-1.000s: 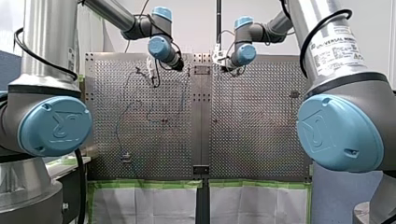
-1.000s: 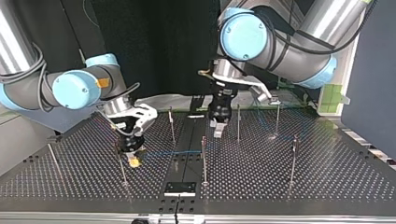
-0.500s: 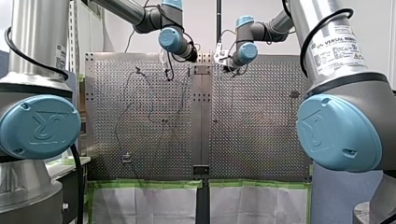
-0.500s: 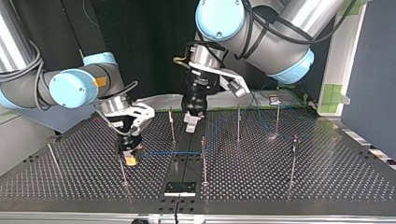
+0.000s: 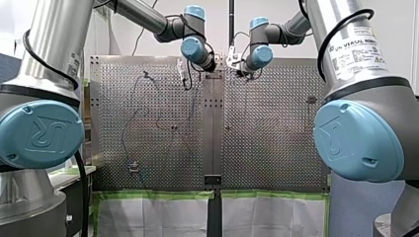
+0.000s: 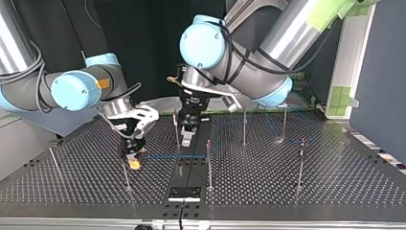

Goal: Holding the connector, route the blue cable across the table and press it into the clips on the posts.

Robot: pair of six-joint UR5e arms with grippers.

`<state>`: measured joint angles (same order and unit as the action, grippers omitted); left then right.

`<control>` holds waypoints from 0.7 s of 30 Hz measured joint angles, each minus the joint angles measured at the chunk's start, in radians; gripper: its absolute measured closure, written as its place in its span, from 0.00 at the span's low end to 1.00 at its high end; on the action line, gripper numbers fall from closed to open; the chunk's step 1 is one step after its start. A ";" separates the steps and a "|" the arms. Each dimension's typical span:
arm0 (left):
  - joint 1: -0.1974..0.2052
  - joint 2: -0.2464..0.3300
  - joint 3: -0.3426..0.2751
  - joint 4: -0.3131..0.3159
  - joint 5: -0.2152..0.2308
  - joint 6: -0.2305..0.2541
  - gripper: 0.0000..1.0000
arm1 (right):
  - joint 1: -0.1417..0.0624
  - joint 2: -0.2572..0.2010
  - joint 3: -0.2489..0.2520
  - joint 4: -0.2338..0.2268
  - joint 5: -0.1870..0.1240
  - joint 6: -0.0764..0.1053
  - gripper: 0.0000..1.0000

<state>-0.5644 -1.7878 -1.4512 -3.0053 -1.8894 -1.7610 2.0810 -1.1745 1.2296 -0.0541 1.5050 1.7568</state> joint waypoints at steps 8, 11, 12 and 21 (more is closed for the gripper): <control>0.001 -0.076 0.086 -0.022 -0.041 0.017 0.00 | 0.000 0.000 0.000 0.000 0.000 -0.001 1.00; 0.005 -0.085 0.118 -0.019 -0.054 0.020 0.00 | 0.000 0.001 0.000 0.000 0.000 -0.001 1.00; 0.007 -0.087 0.126 -0.018 -0.056 0.021 0.00 | 0.000 0.001 0.000 0.000 0.000 -0.001 1.00; 0.010 -0.142 0.166 -0.031 -0.043 0.023 0.00 | -0.005 0.001 0.000 -0.001 0.000 -0.002 1.00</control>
<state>-0.5540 -1.9301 -1.2856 -3.0366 -1.9321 -1.7381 2.0757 -1.1739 1.2297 -0.0554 1.5045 1.7552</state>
